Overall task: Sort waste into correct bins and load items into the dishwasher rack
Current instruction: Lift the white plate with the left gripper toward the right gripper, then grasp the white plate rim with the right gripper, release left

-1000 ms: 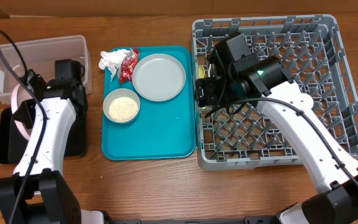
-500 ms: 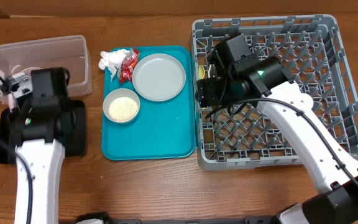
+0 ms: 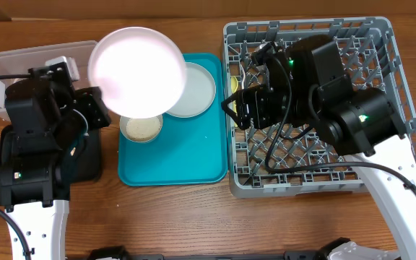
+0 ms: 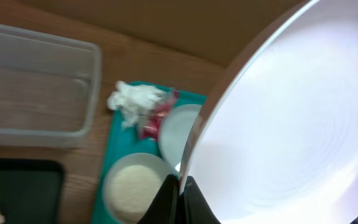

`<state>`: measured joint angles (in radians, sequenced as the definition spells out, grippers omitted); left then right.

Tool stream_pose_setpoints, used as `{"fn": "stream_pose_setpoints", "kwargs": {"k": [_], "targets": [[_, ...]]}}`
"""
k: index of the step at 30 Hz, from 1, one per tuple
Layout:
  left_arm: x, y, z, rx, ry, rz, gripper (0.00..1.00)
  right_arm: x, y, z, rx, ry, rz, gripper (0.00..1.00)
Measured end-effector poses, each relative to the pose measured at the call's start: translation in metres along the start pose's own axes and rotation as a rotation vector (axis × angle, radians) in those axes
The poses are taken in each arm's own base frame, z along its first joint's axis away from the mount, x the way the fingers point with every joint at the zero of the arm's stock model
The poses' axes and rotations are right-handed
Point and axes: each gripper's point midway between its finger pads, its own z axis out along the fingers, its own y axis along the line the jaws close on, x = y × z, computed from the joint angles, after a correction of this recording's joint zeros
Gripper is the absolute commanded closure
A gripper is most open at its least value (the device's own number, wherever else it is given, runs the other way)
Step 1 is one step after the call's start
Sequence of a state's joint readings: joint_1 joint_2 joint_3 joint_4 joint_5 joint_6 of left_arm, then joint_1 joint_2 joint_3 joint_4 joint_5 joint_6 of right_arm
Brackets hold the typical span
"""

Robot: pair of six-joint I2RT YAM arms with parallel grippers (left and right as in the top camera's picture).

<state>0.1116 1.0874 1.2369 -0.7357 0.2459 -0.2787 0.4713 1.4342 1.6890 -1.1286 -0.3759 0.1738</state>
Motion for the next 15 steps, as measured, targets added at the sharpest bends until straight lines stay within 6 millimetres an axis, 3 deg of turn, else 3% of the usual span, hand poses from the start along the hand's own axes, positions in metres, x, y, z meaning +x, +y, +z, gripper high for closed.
{"fn": "stream_pose_setpoints", "kwargs": {"k": [7,15], "targets": [[0.008,-0.037,-0.004,0.214,0.058,-0.049,0.96,-0.028,0.012,0.002,-0.061,-0.101,-0.060,0.32],[0.012,-0.054,-0.008,0.315,0.090,-0.079,0.96,-0.038,0.009,0.017,-0.066,-0.115,-0.070,0.39]]}}
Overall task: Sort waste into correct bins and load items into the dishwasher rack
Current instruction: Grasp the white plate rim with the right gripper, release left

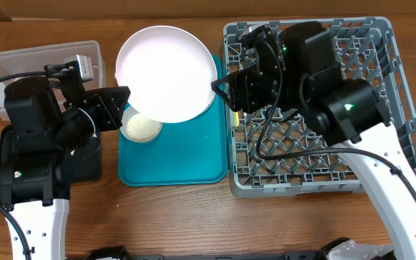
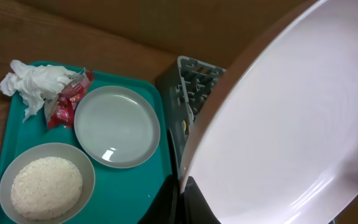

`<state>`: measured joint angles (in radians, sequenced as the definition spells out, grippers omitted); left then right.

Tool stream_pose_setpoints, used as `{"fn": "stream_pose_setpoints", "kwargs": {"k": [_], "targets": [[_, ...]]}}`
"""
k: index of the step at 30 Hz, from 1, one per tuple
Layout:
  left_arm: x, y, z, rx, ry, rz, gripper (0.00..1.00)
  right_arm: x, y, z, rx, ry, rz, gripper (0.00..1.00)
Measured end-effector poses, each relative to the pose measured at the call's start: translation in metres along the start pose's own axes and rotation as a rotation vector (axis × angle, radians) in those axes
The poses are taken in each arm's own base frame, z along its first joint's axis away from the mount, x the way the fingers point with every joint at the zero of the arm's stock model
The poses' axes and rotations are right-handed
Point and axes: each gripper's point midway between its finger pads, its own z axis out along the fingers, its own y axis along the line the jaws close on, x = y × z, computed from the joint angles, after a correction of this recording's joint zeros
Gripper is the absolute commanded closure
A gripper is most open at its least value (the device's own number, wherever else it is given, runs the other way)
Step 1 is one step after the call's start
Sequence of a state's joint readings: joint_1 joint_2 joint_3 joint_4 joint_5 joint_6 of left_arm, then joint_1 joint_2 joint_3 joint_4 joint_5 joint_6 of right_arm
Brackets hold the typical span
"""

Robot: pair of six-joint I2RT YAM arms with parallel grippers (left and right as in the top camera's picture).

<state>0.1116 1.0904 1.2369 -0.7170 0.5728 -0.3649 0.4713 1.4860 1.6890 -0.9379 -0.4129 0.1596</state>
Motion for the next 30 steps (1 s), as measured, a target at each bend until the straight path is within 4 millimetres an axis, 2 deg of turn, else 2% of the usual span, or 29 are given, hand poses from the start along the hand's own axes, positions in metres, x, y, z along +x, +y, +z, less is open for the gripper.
{"fn": "stream_pose_setpoints", "kwargs": {"k": [6,13,19,30], "targets": [[0.002,-0.006,0.002,0.022,0.010,0.005,0.96,-0.009,0.003,0.000,-0.014,-0.037,-0.022,0.61],[0.015,-0.026,0.009,0.063,0.050,0.034,0.96,-0.017,0.014,-0.001,-0.073,-0.065,-0.043,0.68],[0.008,-0.027,0.010,0.060,0.022,0.043,0.96,-0.015,0.023,-0.002,-0.122,-0.057,-0.086,0.79],[0.003,-0.028,0.010,0.058,0.000,0.050,0.93,-0.015,0.026,-0.002,-0.138,-0.055,-0.107,0.85]]}}
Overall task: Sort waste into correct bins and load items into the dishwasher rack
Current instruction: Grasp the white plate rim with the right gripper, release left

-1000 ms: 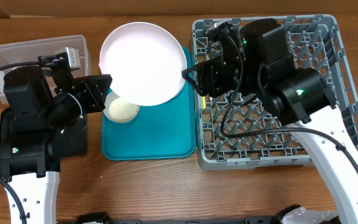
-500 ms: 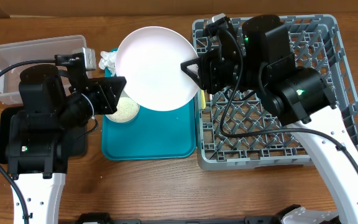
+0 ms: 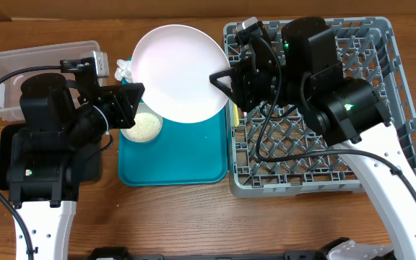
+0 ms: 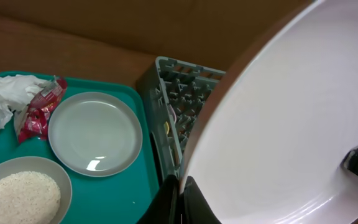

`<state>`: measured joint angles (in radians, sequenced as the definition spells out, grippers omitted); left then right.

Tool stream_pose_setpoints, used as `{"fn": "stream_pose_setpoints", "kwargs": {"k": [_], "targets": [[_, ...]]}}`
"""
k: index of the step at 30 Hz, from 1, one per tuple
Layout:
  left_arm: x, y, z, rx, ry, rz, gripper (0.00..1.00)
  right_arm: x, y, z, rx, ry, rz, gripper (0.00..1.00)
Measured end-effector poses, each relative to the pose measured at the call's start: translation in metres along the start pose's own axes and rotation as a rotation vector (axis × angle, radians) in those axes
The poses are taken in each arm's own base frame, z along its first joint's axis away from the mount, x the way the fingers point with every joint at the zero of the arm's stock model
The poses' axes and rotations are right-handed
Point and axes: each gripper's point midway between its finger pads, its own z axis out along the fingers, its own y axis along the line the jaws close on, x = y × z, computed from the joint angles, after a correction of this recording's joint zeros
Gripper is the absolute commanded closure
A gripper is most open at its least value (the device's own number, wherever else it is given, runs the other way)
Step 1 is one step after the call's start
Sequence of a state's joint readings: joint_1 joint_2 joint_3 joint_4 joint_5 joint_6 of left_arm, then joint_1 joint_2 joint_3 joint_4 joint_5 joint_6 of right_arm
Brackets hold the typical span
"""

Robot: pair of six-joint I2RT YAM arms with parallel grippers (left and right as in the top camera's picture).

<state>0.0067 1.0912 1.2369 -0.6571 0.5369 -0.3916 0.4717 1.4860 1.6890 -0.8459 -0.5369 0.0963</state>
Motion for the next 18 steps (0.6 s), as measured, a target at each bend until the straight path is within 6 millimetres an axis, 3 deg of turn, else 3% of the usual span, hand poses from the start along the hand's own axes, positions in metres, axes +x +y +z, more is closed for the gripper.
{"fn": "stream_pose_setpoints", "kwargs": {"k": [4,6,10,18], "targets": [[0.000,0.000,0.000,-0.002,-0.001,-0.003,0.80,0.000,0.000,0.000,-0.002,0.001,-0.010,0.85],[-0.001,0.000,0.000,-0.001,-0.004,-0.002,0.56,0.000,0.000,0.000,-0.002,0.001,-0.014,0.85],[-0.001,0.000,0.000,0.000,-0.006,-0.014,0.32,0.000,0.000,0.000,-0.002,0.001,-0.018,0.86],[-0.002,0.007,0.000,-0.039,-0.013,-0.022,0.24,0.000,-0.016,-0.006,0.112,-0.007,-0.028,0.86]]}}
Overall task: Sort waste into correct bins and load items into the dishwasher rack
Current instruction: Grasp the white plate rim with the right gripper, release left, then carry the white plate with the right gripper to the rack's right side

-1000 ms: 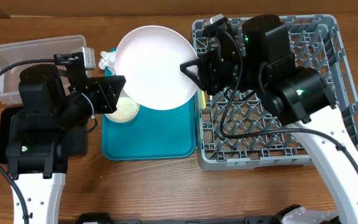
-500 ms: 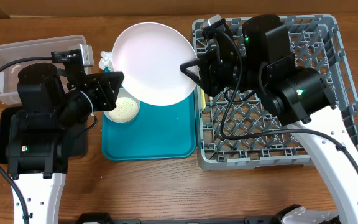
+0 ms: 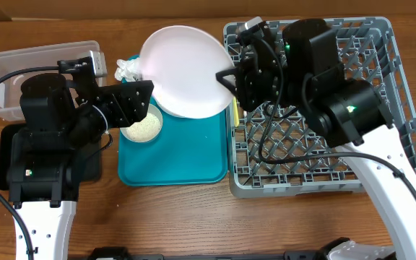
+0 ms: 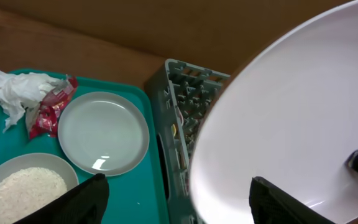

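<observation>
A large white plate hangs tilted over the back of the teal tray, beside the grey dishwasher rack. My right gripper is shut on its right rim; one dark finger shows against the plate in the left wrist view. My left gripper stands open at the plate's left, jaws wide apart, holding nothing. On the tray lie a bowl of rice, a small grey plate, a crumpled tissue and a red wrapper.
A clear plastic bin stands at the back left, with a black bin in front of it under my left arm. A small yellow item sits at the rack's left edge.
My left gripper was shut on the white plate's rim and is now open, off the plate. The plate sits slightly further right, held by my right gripper.
First my left gripper held the white plate over the tray's back left, with the right gripper over the rack. Then the plate was further right and the right gripper at its right edge. Later the right finger was on the rim, and now the left has let go.
</observation>
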`<state>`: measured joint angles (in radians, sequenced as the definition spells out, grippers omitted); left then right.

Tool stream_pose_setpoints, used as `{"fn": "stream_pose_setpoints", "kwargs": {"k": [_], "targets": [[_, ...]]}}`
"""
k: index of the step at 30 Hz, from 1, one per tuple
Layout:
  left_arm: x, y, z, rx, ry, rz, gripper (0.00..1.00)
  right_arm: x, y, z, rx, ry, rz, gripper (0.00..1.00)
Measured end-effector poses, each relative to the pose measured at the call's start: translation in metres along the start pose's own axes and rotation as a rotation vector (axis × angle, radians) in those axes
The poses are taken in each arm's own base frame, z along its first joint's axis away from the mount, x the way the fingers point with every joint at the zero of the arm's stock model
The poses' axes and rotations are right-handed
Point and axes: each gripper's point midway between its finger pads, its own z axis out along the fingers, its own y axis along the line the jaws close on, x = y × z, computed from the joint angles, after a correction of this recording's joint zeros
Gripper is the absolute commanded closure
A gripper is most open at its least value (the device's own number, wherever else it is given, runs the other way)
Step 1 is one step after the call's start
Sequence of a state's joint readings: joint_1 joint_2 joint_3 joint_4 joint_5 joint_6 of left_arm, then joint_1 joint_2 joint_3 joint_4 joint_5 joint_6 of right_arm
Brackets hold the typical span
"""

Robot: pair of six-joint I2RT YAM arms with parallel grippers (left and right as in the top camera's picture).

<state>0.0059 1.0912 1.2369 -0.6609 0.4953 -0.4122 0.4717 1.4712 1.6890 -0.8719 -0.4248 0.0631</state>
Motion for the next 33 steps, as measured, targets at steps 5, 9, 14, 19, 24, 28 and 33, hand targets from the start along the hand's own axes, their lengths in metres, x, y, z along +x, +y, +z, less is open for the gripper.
{"fn": "stream_pose_setpoints", "kwargs": {"k": [5,9,14,19,24,28,33], "targets": [[0.000,0.004,0.000,-0.020,-0.004,-0.001,0.22,-0.004,-0.020,-0.020,0.167,-0.038,-0.010,0.86],[0.006,0.010,-0.005,-0.074,0.028,-0.005,0.23,-0.006,-0.044,-0.043,0.344,-0.075,0.024,0.85],[-0.006,0.008,-0.036,-0.183,0.024,0.044,0.21,0.003,-0.089,-0.068,0.531,-0.082,0.176,0.85],[-0.025,-0.005,-0.072,-0.249,-0.031,0.112,0.18,0.019,-0.153,-0.111,0.726,-0.107,0.390,0.85],[-0.033,-0.008,-0.091,-0.296,-0.059,0.138,0.08,0.056,-0.214,-0.140,0.894,-0.010,0.509,0.87],[-0.035,-0.006,-0.094,-0.317,-0.067,0.143,0.00,0.076,-0.246,-0.120,0.935,0.123,0.477,0.88],[-0.035,-0.005,-0.094,-0.325,-0.066,0.143,0.00,0.088,-0.265,-0.117,1.001,0.210,0.428,0.88]]}}
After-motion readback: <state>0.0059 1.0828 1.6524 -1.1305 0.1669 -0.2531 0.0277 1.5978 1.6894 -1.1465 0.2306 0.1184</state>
